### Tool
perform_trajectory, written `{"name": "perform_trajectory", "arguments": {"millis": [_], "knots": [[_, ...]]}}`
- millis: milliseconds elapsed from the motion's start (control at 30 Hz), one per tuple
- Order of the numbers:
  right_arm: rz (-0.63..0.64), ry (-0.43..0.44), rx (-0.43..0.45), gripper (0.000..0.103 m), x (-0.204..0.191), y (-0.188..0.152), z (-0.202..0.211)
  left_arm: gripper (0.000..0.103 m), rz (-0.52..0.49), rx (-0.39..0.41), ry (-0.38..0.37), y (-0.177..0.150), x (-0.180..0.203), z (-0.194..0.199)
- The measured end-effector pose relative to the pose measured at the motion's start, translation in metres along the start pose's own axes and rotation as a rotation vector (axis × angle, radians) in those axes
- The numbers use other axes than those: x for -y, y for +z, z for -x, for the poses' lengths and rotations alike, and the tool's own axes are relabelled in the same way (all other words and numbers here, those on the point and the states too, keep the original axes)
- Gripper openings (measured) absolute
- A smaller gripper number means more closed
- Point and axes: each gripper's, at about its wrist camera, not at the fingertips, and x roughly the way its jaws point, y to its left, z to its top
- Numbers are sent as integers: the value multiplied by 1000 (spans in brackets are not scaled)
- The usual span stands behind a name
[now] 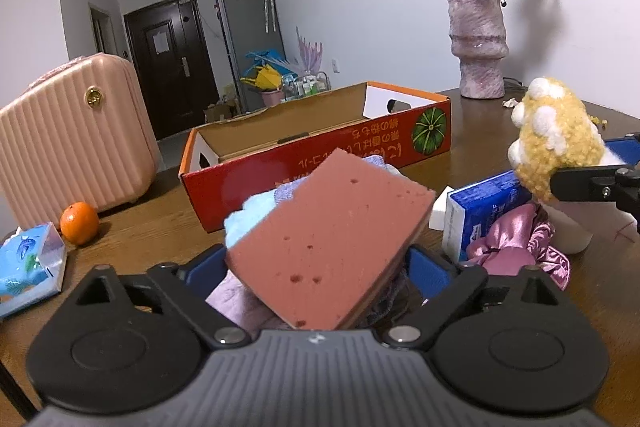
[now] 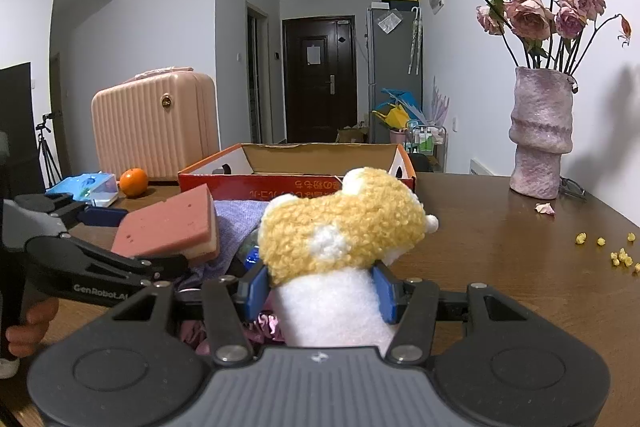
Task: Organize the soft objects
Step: 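Carry the sheep and sponge over the cardboard box with both grippers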
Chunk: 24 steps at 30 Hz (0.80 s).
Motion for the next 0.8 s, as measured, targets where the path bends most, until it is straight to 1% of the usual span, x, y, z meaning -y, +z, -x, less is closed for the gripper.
{"name": "perform_trajectory", "arguments": {"millis": [200, 467, 800], "knots": [[-5, 2, 5, 53, 0, -1, 2, 91, -4, 23, 15, -3, 4, 5], [-8, 6, 20, 53, 1, -3, 6, 91, -4, 69, 45, -6, 10, 20], [-8, 7, 38, 53, 1, -4, 11, 91, 75, 142, 89, -3, 6, 51]]}}
